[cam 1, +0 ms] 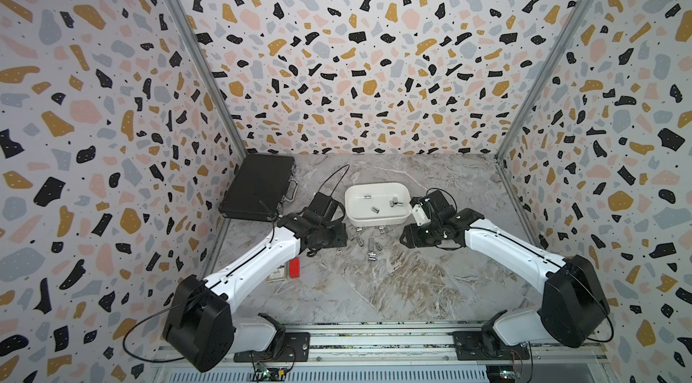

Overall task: Put the socket on the desktop into the storage box
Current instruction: Pick up the socket head at the center of the board.

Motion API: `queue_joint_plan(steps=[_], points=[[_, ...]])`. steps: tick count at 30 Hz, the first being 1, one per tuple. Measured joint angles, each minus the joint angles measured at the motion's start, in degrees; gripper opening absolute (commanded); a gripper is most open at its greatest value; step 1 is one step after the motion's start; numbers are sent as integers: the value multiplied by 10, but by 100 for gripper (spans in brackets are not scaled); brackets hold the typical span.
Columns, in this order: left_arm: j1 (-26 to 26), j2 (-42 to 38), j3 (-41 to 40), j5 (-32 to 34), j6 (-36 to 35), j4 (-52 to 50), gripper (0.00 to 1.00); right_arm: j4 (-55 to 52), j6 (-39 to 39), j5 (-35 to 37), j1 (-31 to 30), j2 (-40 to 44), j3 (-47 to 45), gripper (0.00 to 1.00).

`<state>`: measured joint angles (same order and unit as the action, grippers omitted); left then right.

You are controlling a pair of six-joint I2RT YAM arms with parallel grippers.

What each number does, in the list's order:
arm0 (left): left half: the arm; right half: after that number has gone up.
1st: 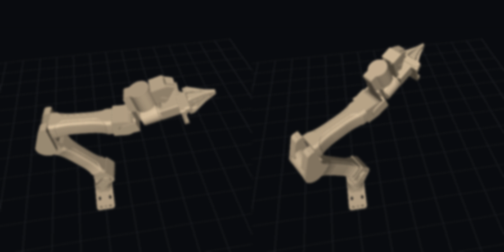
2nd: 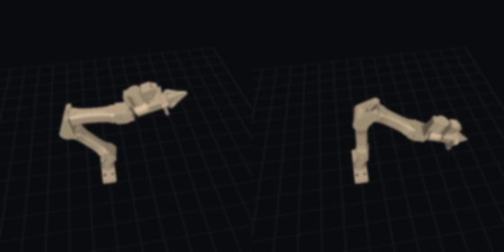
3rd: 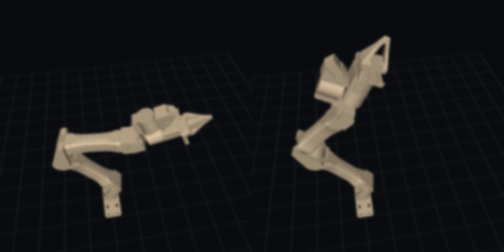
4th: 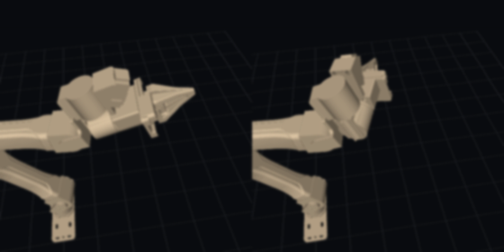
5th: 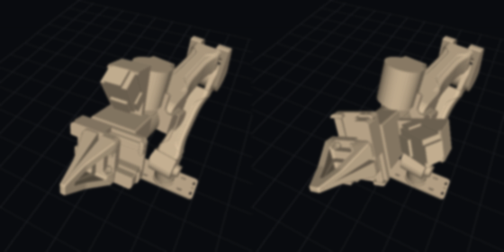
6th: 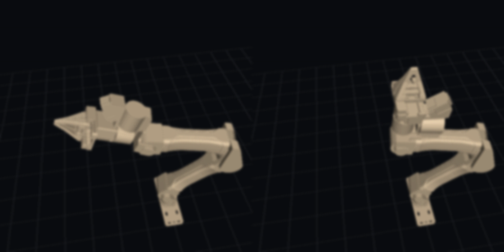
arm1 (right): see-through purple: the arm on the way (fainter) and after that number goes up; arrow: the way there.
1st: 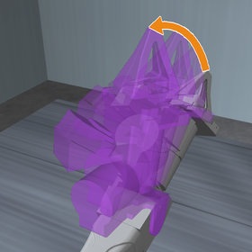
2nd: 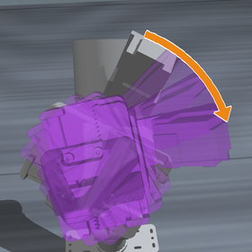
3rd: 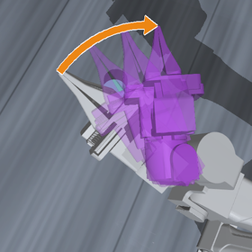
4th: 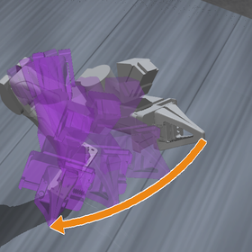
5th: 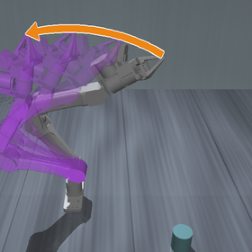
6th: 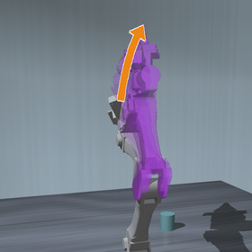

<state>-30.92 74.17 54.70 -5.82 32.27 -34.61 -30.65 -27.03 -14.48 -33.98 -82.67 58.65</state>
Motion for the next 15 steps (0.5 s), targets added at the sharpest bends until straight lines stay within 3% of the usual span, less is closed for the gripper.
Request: queue_joint_plan(steps=[15], points=[[3,-80,-95,-45,36,21,58,-11,3,7,-31,-64,48,51]])
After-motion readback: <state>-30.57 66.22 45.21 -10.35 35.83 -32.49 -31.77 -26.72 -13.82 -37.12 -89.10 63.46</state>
